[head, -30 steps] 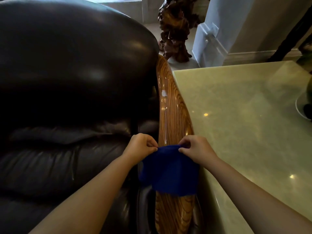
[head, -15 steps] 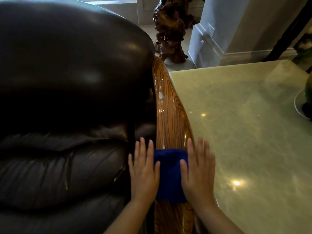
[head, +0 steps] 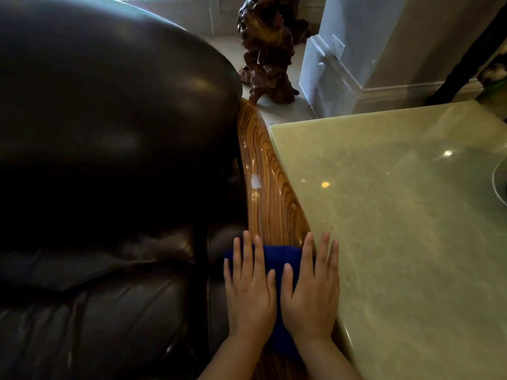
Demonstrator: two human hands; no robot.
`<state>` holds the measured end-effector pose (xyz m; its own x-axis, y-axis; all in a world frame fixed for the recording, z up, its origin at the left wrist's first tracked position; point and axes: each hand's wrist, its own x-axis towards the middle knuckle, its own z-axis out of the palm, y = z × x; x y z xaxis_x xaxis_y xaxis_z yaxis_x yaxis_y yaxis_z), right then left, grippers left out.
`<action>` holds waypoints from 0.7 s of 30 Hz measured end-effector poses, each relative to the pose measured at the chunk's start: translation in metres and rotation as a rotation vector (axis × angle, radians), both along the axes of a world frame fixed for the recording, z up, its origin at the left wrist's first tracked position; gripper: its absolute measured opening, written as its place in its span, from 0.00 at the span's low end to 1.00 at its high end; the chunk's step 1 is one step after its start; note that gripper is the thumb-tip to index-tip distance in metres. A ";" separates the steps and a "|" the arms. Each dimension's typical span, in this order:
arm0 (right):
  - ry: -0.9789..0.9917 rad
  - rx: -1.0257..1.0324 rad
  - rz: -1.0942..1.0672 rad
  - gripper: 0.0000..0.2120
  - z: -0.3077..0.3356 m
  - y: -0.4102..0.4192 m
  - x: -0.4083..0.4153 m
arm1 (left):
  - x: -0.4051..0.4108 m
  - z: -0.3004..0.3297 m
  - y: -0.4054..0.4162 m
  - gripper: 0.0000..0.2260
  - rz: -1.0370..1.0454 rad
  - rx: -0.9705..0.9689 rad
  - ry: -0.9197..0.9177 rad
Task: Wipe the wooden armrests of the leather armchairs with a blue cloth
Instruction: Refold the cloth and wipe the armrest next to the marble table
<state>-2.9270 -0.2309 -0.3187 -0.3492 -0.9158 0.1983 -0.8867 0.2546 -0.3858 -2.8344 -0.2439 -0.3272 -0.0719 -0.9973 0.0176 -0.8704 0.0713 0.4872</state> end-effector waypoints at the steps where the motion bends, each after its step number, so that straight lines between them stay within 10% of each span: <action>1: 0.005 0.002 0.015 0.30 0.004 -0.014 -0.001 | -0.001 0.003 -0.013 0.26 0.004 0.005 0.006; 21: -0.047 0.087 0.137 0.28 0.032 -0.231 -0.007 | -0.010 0.026 -0.241 0.27 -0.085 -0.040 -0.082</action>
